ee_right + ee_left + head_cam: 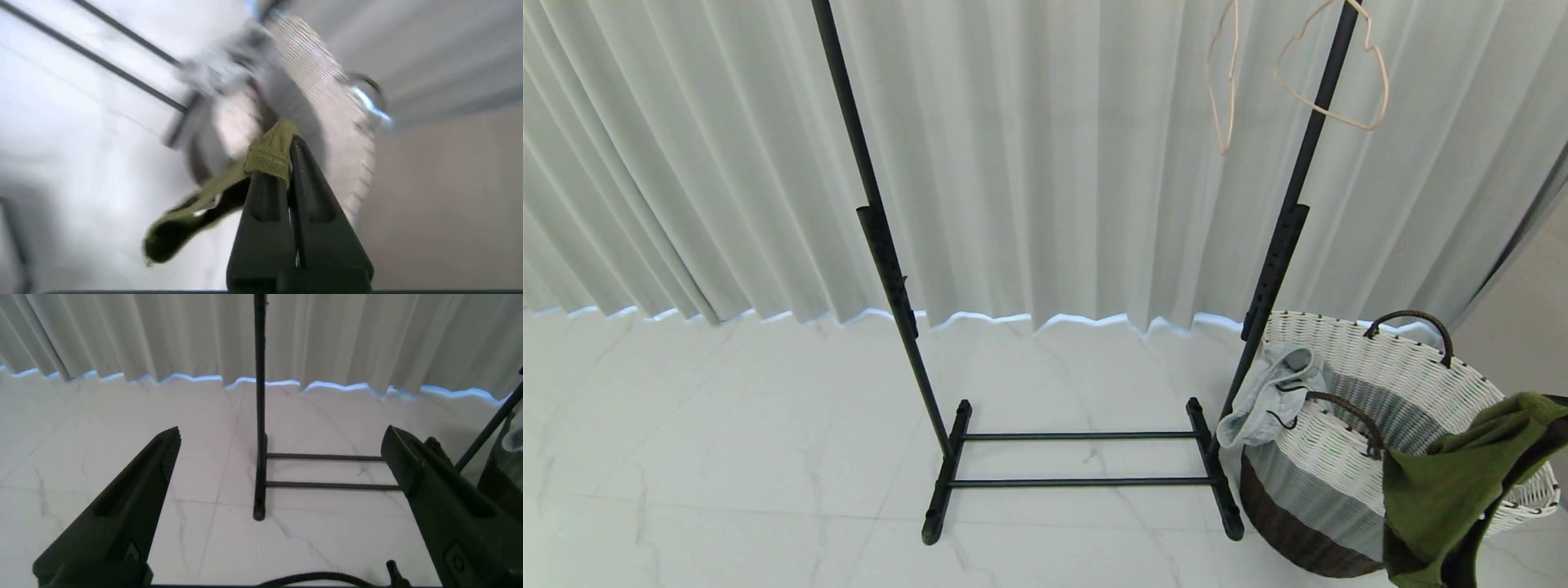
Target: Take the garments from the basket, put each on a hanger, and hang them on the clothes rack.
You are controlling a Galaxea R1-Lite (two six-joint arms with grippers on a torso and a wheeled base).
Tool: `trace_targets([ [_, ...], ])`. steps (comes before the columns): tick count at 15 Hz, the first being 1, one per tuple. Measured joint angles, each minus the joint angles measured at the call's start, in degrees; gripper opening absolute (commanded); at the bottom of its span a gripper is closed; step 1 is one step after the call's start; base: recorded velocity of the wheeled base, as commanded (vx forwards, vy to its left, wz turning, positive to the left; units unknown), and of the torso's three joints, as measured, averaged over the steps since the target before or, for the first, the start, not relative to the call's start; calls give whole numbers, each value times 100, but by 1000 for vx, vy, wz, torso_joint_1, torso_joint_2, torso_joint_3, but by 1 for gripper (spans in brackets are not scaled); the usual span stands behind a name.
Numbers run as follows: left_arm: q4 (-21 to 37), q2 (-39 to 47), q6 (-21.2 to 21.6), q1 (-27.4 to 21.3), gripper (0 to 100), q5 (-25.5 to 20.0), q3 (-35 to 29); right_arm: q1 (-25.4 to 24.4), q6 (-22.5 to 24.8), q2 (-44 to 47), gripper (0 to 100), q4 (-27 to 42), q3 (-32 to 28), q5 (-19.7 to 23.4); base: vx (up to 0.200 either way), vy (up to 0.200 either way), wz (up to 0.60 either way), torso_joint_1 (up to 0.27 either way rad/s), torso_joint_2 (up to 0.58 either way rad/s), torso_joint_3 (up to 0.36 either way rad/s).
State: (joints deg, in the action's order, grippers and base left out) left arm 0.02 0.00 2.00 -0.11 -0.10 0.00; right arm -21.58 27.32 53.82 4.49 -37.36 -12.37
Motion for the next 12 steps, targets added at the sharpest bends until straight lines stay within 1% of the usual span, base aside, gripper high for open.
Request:
trace_targets([
  [2, -2, 0, -4, 4, 100, -6, 0, -581, -294, 246, 0, -26, -174, -2, 0, 0, 0, 0, 0, 0],
  [3, -16, 0, -6, 4, 100, -4, 0, -951, -423, 360, 0, -68, -235, -2, 0, 0, 0, 0, 0, 0],
  [6, -100, 11, 45, -2, 100, -41, -90, -1803, -792, 660, 0, -338, -412, -2, 0, 0, 0, 0, 0, 0],
  [8, -161, 137, 82, -40, 100, -101, -551, -2214, -1000, 856, 0, -503, -555, -2, 0, 0, 0, 0, 0, 0],
  [9, -196, 324, 163, -79, 100, -168, -907, -2389, -1092, 963, 0, -623, -624, 0, 0, 0, 0, 0, 0, 0],
  [10, -190, 547, 350, -140, 100, -334, -1192, -2481, -1153, 1046, 0, -706, -657, 0, 0, 0, 0, 0, 0, 0],
  [11, -202, 759, 803, -208, 100, -731, -1417, -2531, -1224, 1114, 0, -792, -670, -2, 0, 0, 0, 0, 0, 0],
  [12, -201, 936, 1300, -269, 100, -1367, -1509, -2560, -1292, 1173, 0, -850, -670, -2, 0, 0, 0, 0, 0, 0],
])
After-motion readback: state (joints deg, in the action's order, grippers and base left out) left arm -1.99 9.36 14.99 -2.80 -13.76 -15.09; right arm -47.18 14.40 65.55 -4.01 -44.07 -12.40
